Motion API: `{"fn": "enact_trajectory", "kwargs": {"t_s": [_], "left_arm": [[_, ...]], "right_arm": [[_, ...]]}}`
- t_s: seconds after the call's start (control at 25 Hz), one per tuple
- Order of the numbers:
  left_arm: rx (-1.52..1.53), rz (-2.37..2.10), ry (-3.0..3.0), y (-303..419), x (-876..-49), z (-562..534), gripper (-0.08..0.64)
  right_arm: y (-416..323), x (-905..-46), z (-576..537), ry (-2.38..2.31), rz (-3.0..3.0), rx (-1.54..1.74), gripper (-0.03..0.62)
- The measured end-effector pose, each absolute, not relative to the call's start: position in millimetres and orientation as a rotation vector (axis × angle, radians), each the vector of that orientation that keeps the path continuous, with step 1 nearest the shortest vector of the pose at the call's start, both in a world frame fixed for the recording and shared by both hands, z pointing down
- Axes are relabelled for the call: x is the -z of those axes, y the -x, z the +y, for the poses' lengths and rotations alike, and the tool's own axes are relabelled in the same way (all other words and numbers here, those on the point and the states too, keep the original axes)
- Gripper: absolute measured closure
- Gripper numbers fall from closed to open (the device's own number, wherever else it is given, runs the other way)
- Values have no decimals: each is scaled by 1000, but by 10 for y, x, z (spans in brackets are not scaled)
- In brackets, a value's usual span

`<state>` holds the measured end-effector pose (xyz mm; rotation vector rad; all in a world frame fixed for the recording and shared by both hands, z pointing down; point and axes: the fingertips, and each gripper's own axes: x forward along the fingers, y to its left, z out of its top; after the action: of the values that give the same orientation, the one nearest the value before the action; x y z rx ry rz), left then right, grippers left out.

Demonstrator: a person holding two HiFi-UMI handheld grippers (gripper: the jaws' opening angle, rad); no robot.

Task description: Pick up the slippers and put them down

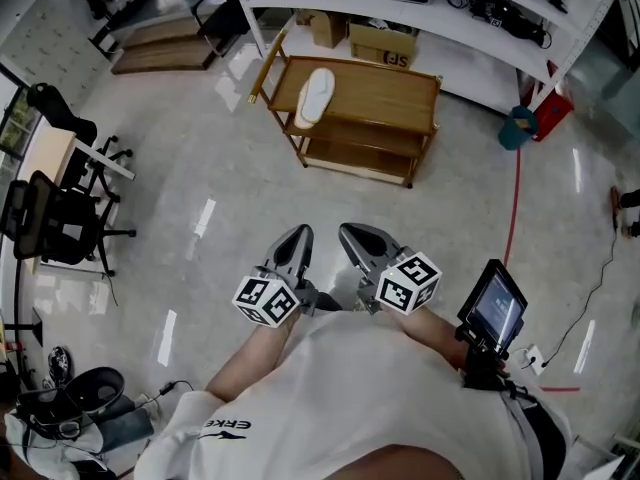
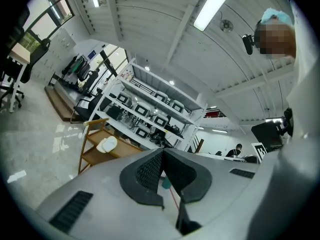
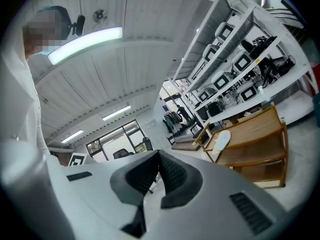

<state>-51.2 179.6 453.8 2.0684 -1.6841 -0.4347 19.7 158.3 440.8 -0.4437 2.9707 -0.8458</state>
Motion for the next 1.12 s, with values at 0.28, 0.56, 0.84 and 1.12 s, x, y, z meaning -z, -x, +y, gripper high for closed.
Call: {"fn": "enact_trajectory", "kwargs": {"t_s": [0.28,0.56,0.84,1.12], "left_arm": [[425,-1639,-2091,734,-4571,1421,557],[427,-1596,-2119,1228,-4574,957,556],[418,-1563,-2122,1827,-4605,568,557],[424,-1513,-2135,2270,-4701,368,557]], "right_arm": [[19,-4479,1228,490,2970,874,588],[480,-4513,761,586,2969,860,588],[1068,-4515,372,648,2959,873,588],[1469,-4620,198,738,2963,881,587]]}}
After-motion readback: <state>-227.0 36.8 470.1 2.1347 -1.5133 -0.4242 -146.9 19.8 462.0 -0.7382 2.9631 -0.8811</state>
